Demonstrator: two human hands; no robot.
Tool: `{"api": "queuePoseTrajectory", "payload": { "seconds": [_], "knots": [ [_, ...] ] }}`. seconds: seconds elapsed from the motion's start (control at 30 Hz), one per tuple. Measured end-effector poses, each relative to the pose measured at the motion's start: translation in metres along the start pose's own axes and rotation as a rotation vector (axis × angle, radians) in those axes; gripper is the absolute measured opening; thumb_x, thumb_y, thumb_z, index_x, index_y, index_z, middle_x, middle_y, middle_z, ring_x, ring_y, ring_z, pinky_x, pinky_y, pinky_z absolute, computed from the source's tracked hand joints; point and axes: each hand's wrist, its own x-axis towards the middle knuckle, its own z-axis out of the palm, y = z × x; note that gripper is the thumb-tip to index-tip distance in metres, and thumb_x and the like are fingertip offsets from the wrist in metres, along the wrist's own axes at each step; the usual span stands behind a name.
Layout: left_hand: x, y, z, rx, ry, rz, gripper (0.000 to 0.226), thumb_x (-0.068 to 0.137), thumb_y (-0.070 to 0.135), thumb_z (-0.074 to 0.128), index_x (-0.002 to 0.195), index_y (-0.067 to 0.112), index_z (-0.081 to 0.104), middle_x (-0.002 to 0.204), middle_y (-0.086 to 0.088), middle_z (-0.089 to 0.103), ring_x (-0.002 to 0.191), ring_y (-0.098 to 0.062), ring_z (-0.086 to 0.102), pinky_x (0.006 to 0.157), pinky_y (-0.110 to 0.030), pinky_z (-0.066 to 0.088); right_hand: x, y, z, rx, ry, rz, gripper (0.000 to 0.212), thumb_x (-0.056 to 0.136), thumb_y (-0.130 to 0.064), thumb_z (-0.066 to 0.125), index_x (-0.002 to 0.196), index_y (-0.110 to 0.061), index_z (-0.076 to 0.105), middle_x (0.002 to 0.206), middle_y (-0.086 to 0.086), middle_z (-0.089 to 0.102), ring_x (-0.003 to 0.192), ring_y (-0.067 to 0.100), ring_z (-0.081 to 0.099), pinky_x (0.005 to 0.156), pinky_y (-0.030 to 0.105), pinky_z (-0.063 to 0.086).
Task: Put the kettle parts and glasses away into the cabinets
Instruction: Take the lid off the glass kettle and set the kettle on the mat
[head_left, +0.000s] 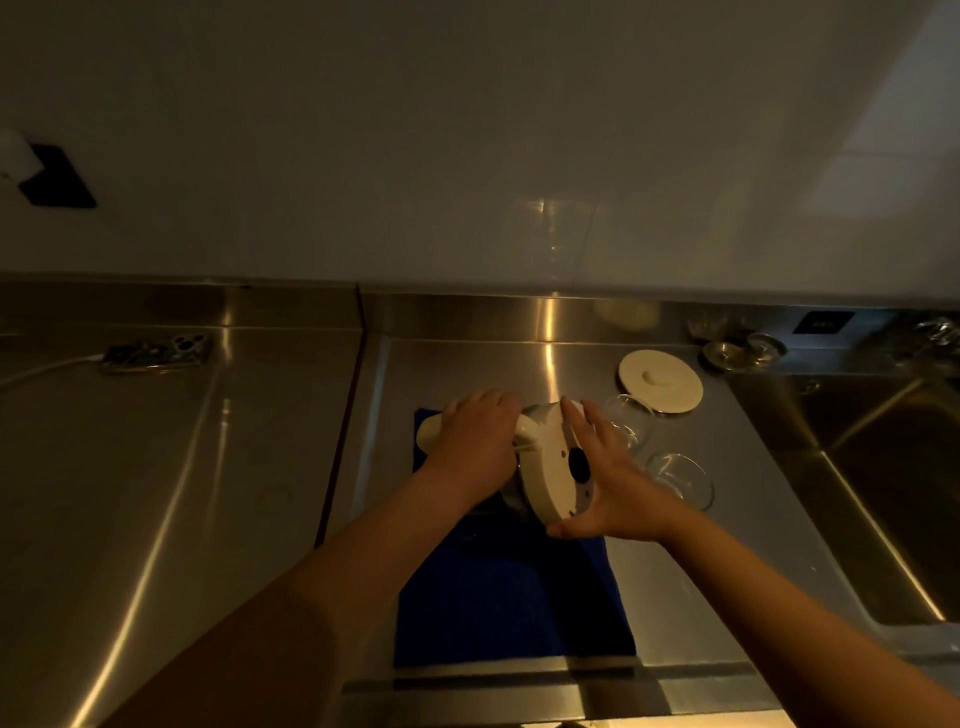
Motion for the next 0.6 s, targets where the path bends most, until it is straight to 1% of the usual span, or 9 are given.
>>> {"api": "queuePoseTrajectory", "payload": {
  "seconds": [0.07,0.1,0.2,0.23,0.3,0.37,0.43,0.53,0.6],
  "knots": [
    [0.000,-0.002,-0.002,-0.010,0.022,-0.021,0.017,0.084,0.005,0.049,0.099,0.014,0.048,0.109,-0.004,0.053,0.103,-0.021,0.046,0.087,-0.031,0.030,0.005,-0.001,-0.005,0.004,-0.024,-0.015,0.131,0.058,-0.053,0.082,0.134,-0.050,-0.024,0.152,-0.009,-0.021,0.141,0.024,-0.005,0.106,0.034,0.017],
    [0.000,-0.003,-0.003,-0.024,0.042,-0.024,0.015,0.084,0.006,0.050,0.096,0.014,0.047,0.107,-0.004,0.053,0.099,-0.020,0.046,0.084,-0.030,0.030,0.008,-0.002,-0.009,-0.008,-0.035,-0.023,0.131,0.058,-0.051,0.083,0.135,-0.050,-0.024,0.152,-0.010,-0.021,0.141,0.025,-0.004,0.105,0.033,0.019],
    [0.003,-0.008,-0.004,-0.112,0.132,-0.033,0.018,0.083,0.002,0.051,0.087,0.017,0.042,0.098,-0.004,0.053,0.086,-0.013,0.037,0.072,-0.026,0.025,0.017,-0.005,-0.026,-0.094,-0.061,-0.055,0.131,0.058,-0.053,0.082,0.134,-0.051,-0.024,0.151,-0.010,-0.018,0.141,0.029,-0.001,0.108,0.040,0.026],
    [0.005,-0.010,-0.003,-0.147,0.163,-0.041,0.017,0.083,0.000,0.051,0.087,0.015,0.044,0.094,-0.003,0.051,0.085,-0.013,0.037,0.069,-0.026,0.023,0.022,-0.007,-0.034,-0.129,-0.069,-0.065,0.131,0.057,-0.053,0.082,0.133,-0.052,-0.025,0.152,-0.008,-0.018,0.141,0.030,-0.001,0.109,0.043,0.026],
    [0.009,-0.014,-0.001,-0.211,0.203,-0.061,0.015,0.083,-0.002,0.050,0.087,0.012,0.047,0.091,-0.002,0.048,0.086,-0.018,0.042,0.066,-0.026,0.023,0.032,-0.010,-0.047,-0.194,-0.092,-0.076,0.131,0.057,-0.054,0.082,0.131,-0.054,-0.027,0.153,-0.006,-0.016,0.141,0.031,-0.001,0.110,0.048,0.026],
    [0.013,-0.018,0.001,-0.223,0.212,-0.067,0.013,0.084,-0.002,0.050,0.090,0.009,0.050,0.095,-0.006,0.051,0.091,-0.022,0.046,0.069,-0.026,0.027,0.043,-0.011,-0.056,-0.233,-0.120,-0.079,0.133,0.054,-0.055,0.082,0.130,-0.055,-0.028,0.153,-0.005,-0.015,0.141,0.032,-0.001,0.109,0.051,0.028],
    [0.017,-0.020,0.001,-0.154,0.205,-0.050,0.016,0.085,-0.002,0.051,0.099,0.007,0.051,0.104,-0.010,0.052,0.095,-0.022,0.045,0.071,-0.025,0.028,0.055,-0.010,-0.061,-0.262,-0.156,-0.077,0.134,0.052,-0.058,0.081,0.130,-0.056,-0.028,0.153,-0.004,-0.015,0.141,0.033,-0.001,0.109,0.053,0.029],
    [0.025,-0.020,0.002,-0.029,0.157,0.009,0.031,0.085,-0.003,0.051,0.114,0.008,0.046,0.116,-0.009,0.049,0.102,-0.021,0.045,0.072,-0.022,0.026,0.071,-0.010,-0.060,-0.295,-0.217,-0.051,0.136,0.052,-0.058,0.082,0.136,-0.050,-0.025,0.154,-0.001,-0.016,0.142,0.034,-0.001,0.109,0.053,0.028],
    [0.029,-0.022,0.006,0.010,0.104,0.017,0.039,0.085,-0.003,0.051,0.121,0.008,0.042,0.121,-0.009,0.047,0.108,-0.022,0.044,0.077,-0.024,0.030,0.078,-0.009,-0.053,-0.299,-0.257,-0.024,0.136,0.054,-0.056,0.082,0.139,-0.045,-0.024,0.154,0.000,-0.016,0.142,0.034,-0.001,0.110,0.049,0.026]
  ]
}}
